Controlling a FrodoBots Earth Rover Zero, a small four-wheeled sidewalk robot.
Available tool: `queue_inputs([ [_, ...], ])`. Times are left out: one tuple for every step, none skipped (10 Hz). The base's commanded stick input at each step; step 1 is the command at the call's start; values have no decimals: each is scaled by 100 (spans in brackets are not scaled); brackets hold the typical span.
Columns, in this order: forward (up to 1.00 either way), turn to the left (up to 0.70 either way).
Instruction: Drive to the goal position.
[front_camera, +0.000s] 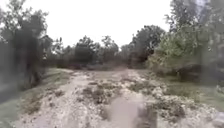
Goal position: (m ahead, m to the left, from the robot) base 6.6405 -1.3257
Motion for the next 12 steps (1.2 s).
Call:
queue_inputs([
  [70, 0],
  [70, -3],
  [70, -15],
  [70, -26],
  [70, -35],
  [70, -35],
  [70, -35],
  [70, 0],
  [70, 0],
  [70, 0],
  [70, 0],
  [70, 0],
])
